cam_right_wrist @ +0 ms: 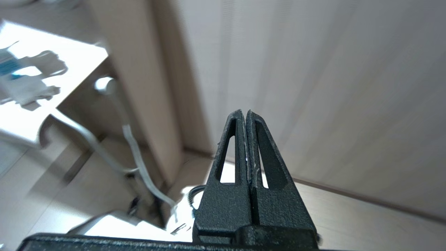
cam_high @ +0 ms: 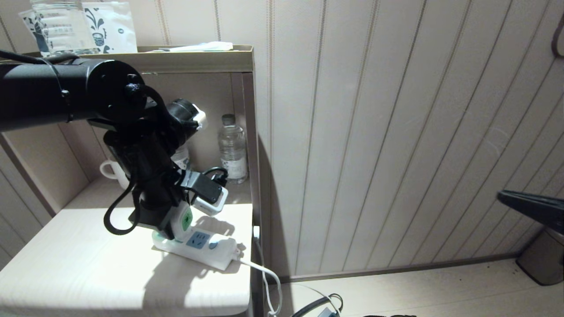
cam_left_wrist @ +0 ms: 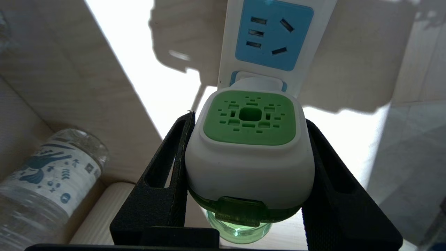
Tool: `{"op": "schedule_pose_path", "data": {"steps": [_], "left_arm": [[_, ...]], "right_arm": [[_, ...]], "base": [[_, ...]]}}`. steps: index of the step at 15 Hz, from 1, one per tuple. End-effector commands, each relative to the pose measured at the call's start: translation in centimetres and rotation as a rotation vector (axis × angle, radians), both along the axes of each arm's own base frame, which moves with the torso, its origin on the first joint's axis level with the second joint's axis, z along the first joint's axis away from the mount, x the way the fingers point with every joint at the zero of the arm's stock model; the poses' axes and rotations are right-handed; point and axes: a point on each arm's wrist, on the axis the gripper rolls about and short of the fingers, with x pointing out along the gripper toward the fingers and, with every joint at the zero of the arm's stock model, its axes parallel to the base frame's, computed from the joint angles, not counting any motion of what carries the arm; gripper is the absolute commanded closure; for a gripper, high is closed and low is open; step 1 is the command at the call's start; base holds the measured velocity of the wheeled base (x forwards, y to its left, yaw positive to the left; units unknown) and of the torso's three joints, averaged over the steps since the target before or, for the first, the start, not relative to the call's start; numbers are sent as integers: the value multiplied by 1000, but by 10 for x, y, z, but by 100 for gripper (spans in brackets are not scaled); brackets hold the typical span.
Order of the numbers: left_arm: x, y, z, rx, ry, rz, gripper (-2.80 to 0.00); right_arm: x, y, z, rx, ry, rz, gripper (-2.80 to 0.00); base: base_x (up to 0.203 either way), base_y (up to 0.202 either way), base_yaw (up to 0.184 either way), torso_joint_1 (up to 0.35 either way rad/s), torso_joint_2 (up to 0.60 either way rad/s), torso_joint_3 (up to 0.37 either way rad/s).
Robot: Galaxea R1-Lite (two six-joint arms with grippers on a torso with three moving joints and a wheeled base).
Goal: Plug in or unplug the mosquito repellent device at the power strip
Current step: Hold the socket with your right hand and unplug it with your left hand
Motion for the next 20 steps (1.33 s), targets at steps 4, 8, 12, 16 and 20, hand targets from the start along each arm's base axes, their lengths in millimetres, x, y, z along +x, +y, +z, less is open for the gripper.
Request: {"op": "schedule_pose_path", "data": {"steps": [4,8,12,16,20], "left_arm": [[5,-4,-9,12,19,-10,0],[6,-8,-15,20,32,-20,0],[3,-8,-13,25,26,-24,0],[-2,-6,-16,31,50,-24,0],[-7,-4,-17,38,61,-28,0]], "right_arm": [[126,126,-63,-115,202,180,0],[155,218,-98,-76,202,285,0],[150,271,-104,-37,155,375,0],[147,274,-102,-3,171,390,0],[147,279,-97,23,187,456,0]], "base": [[0,0,0,0,0,0],[0,0,0,0,0,0],[0,0,0,0,0,0],[0,0,0,0,0,0],[0,0,0,0,0,0]]}}
